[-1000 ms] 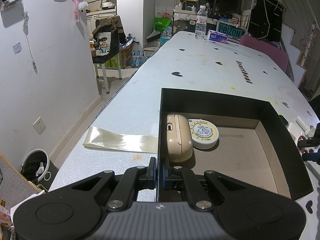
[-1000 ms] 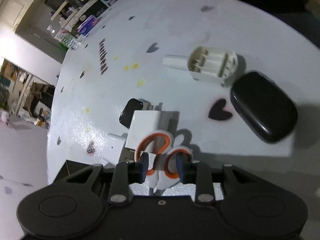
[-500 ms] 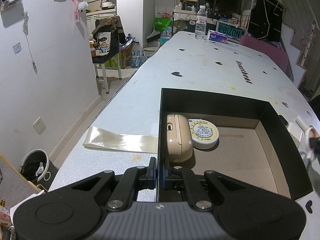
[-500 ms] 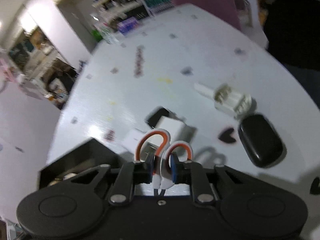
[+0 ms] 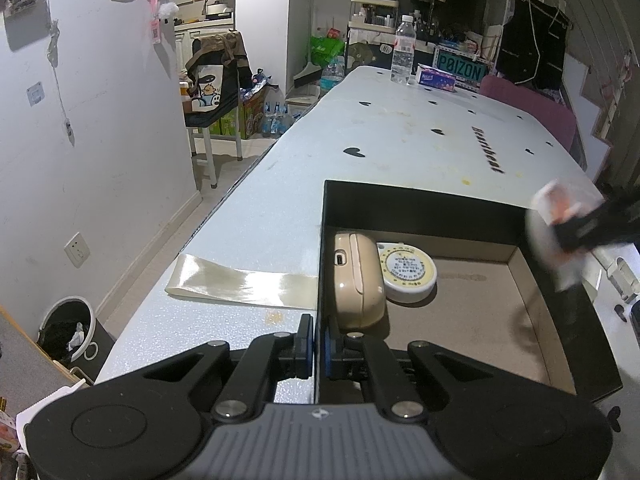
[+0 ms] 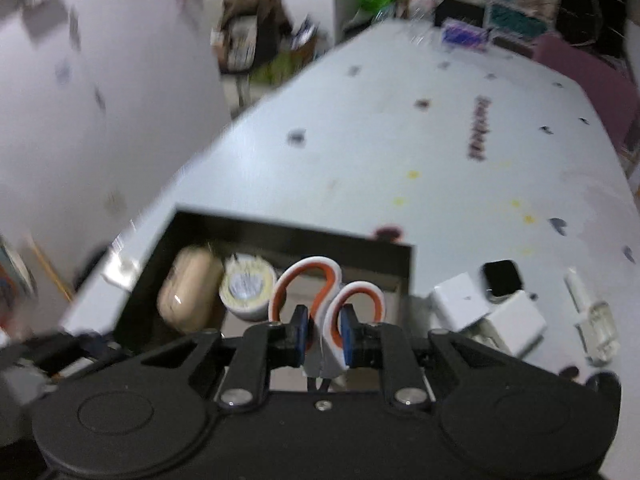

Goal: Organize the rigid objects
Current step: 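Carry the scissors with the right tool into the black box and release, then move the right tool to the black oval earbud case and grasp it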

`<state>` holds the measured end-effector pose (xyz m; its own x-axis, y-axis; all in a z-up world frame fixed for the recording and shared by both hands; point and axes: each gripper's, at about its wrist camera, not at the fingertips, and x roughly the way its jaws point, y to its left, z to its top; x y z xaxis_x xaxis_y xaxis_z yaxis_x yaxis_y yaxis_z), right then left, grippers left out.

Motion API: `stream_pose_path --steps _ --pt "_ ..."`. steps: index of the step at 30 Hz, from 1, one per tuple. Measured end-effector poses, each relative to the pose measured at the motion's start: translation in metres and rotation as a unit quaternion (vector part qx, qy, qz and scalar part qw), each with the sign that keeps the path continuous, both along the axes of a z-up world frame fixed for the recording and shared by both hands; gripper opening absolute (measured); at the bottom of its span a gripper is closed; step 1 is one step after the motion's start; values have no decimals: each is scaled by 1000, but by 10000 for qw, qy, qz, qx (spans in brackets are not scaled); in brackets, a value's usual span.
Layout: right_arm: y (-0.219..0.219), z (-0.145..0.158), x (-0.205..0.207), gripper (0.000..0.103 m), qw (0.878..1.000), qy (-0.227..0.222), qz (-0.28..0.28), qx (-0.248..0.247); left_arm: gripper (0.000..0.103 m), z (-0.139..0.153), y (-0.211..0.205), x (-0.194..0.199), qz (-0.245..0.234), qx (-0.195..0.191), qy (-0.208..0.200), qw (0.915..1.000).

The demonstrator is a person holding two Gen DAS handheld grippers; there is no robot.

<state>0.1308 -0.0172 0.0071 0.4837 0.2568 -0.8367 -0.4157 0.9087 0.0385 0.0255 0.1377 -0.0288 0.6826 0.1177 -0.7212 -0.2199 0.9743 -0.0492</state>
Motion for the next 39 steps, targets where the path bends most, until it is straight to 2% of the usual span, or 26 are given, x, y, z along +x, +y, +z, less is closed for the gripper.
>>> stream_pose_path --steps 3,7,8,11,22,31,34,36,39 --pt "20 -15 12 18 9991 62 116 -396 5 0 0 -1 -5 0 -11 10000" --pt "33 -26 25 18 9983 155 99 -560 5 0 0 -1 -9 -7 -15 10000" --pt "35 -27 26 18 9983 167 92 -547 5 -1 0 -1 -11 -11 -17 10000" --pt "34 -24 29 30 9992 155 -23 -378 5 -1 0 0 -15 -23 -23 10000" --pt "12 -1 7 30 9999 -54 -68 88 5 -1 0 0 -14 -18 -23 10000" --pt "-18 20 -30 46 9984 -366 -95 418 5 -1 0 0 -13 -16 -22 10000" --pt "-27 20 -41 56 9979 -427 -189 459 5 -1 0 0 -11 -16 -22 10000" --pt "-32 20 -45 69 9975 -444 -207 506 5 -1 0 0 -12 -13 -22 10000" --pt "-38 20 -54 78 9967 -588 -266 496 5 -1 1 0 -12 -16 -22 10000"
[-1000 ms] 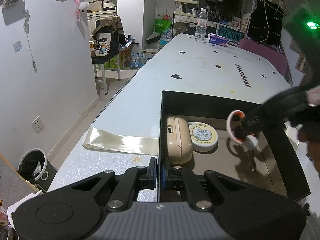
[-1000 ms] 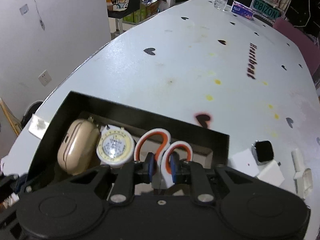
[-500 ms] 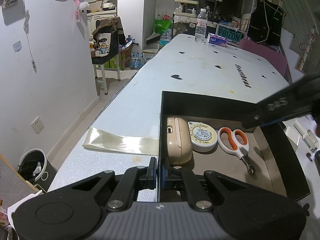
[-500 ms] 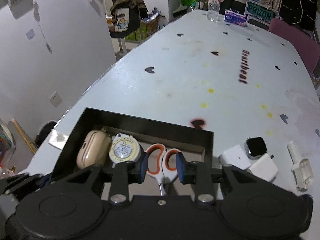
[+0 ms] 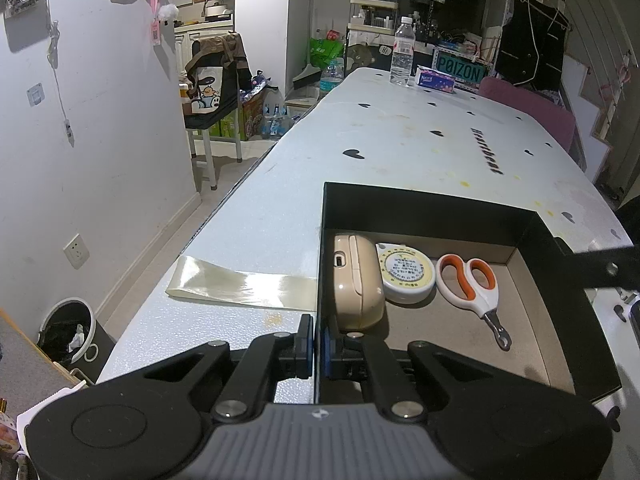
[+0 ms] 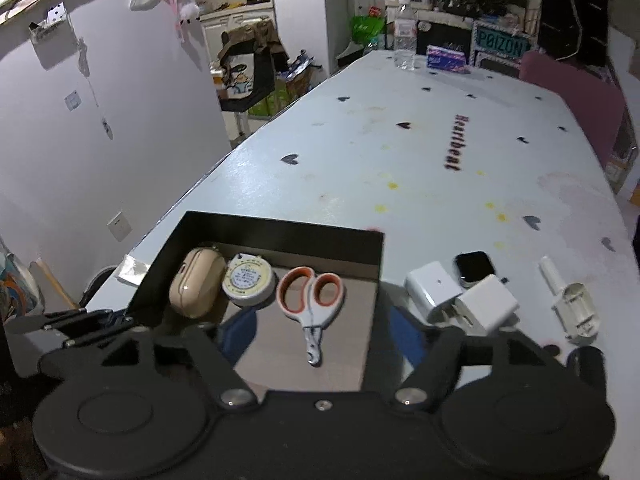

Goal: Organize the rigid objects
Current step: 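Move the right tool to the black oval earbud case and grasp it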

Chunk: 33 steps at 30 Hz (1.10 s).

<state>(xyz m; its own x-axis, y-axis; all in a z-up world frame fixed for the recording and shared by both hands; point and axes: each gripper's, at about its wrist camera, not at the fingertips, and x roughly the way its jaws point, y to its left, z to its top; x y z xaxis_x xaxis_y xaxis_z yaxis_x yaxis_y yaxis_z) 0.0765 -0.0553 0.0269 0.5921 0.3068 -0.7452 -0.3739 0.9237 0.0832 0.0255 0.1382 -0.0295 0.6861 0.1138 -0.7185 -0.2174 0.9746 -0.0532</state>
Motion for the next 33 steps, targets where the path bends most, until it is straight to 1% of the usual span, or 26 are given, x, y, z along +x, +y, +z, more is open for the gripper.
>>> stream_pose_path --steps 6,11,16,19,24,29,33 --pt "-9 0 -12 91 9996 -231 -153 57 5 0 0 0 -1 3 -1 10000" --pt "-9 -2 -24 98 9977 -640 -184 -101 5 0 0 0 2 2 -1 10000" --pt "-9 -5 -27 100 9975 -677 -158 -109 5 0 0 0 7 5 -2 10000" --pt "-9 -6 -29 100 9968 -776 -104 -167 5 0 1 0 15 15 -3 10000" --pt "-13 -8 -28 100 9969 -746 -194 -137 5 0 1 0 10 24 -4 10000" --pt "-25 -9 -26 100 9963 -750 -419 -65 5 -1 3 1 -16 102 0 9999" --pt "-44 -10 -20 100 9949 -704 -722 59 5 -1 3 1 -56 176 3 9998"
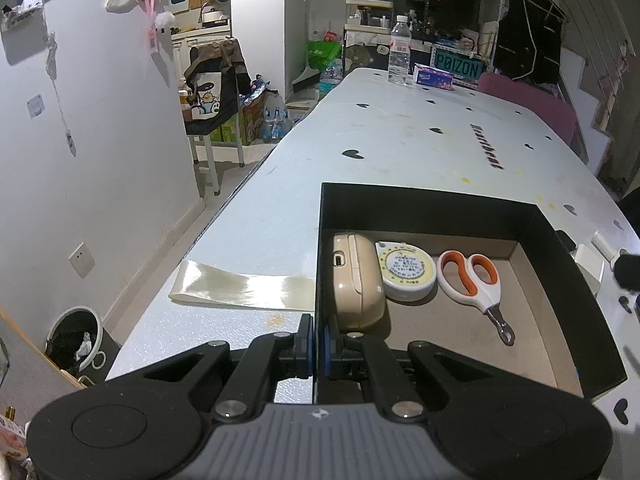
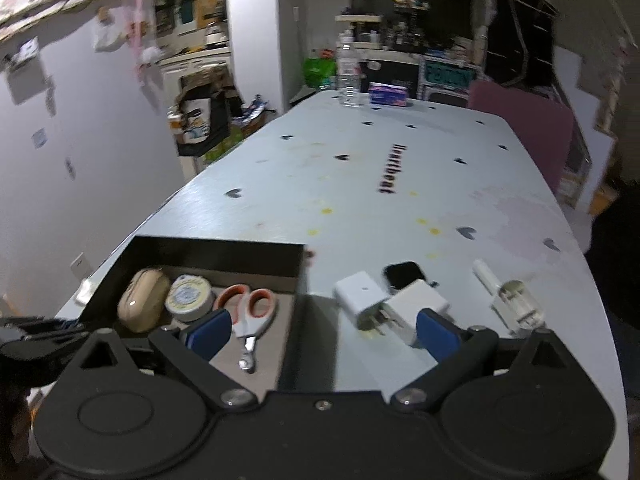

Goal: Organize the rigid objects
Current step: 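Move the right tool to the black oval earbud case and grasp it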

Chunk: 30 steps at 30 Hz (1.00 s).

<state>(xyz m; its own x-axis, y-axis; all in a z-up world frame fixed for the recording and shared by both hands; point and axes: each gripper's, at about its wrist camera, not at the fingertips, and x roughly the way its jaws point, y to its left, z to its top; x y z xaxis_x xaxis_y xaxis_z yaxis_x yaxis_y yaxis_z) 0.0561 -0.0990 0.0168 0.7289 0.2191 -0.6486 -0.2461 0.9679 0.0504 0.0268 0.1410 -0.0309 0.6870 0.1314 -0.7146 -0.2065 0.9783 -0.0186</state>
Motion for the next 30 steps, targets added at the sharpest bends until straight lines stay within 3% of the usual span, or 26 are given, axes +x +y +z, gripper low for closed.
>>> stream_pose_path --steps 8,17,27,30 --pt "-61 -7 14 99 9942 112 -1012 340 5 -1 -6 0 -73 160 4 9998" --pt "-127 -37 32 95 9730 401 -2228 455 5 -1 -10 -1 -76 174 0 9998" --pt "-169 -87 60 73 9568 1253 -2541 655 5 -1 -11 -1 -73 168 -1 9998" --pt "-173 -94 63 69 9559 1410 -2394 956 5 -1 -11 -1 -72 170 -1 9998"
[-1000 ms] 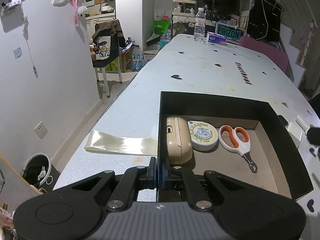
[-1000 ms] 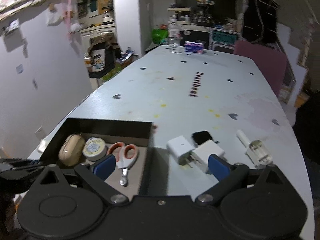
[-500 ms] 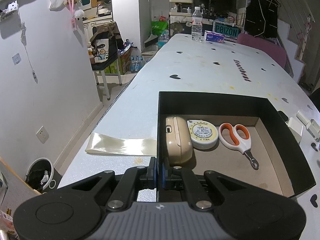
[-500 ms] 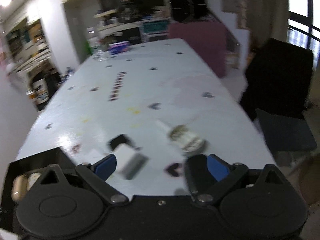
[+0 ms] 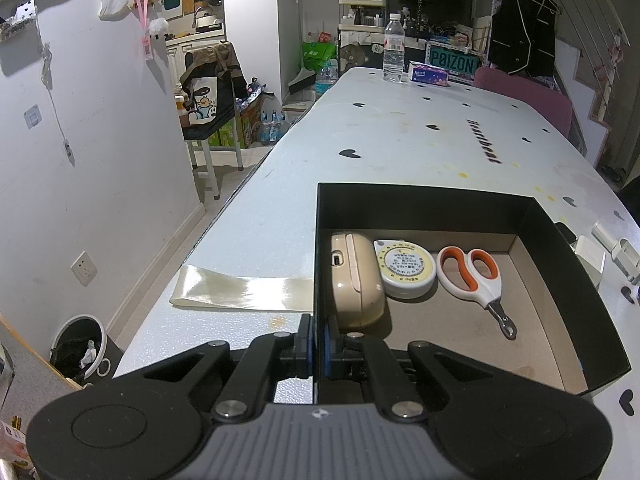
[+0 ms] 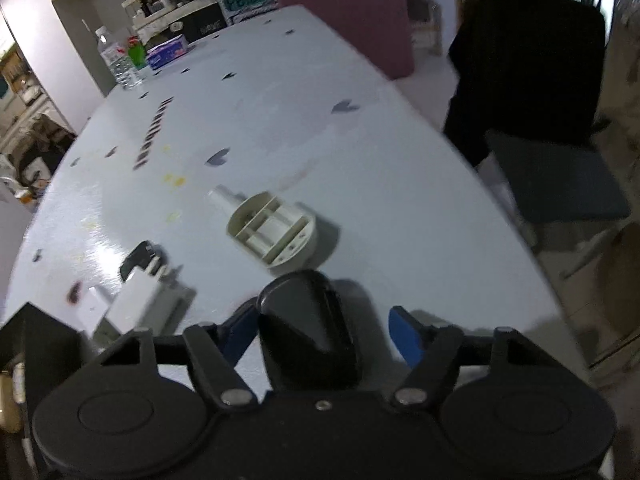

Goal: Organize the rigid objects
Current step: 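Move the right tool to the black oval earbud case and grasp it, then carry the black earbud case with the right tool into the box, release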

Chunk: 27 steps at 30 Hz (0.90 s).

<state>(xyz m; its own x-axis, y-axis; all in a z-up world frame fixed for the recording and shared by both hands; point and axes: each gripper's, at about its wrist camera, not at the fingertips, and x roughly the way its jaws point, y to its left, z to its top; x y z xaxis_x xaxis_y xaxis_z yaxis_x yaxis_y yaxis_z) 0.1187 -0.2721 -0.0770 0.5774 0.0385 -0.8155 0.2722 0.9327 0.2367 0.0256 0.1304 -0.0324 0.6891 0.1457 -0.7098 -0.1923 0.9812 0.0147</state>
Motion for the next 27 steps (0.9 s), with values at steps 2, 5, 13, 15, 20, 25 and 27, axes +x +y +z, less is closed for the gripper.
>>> stream_pose_path --steps 2,5,13,15,20,25,27 --pt "6 0 0 64 9999 12 151 39 5 0 0 0 2 0 0 10000" --pt "18 2 2 65 9993 41 335 -131 5 0 0 0 0 3 0 10000" --pt "39 -5 9 57 9920 366 555 -1072 5 0 0 0 -1 -4 1 10000" --pt "41 -5 9 55 9912 374 593 -1119 5 0 0 0 -2 3 0 10000" --pt "42 2 4 55 9925 224 624 -1025 5 0 0 0 -1 -1 0 10000" --pt "55 36 -15 55 9945 -508 755 -520 5 0 0 0 0 5 0 10000" --pt "68 49 -22 55 9918 -769 963 -332 5 0 0 0 -1 3 1 10000"
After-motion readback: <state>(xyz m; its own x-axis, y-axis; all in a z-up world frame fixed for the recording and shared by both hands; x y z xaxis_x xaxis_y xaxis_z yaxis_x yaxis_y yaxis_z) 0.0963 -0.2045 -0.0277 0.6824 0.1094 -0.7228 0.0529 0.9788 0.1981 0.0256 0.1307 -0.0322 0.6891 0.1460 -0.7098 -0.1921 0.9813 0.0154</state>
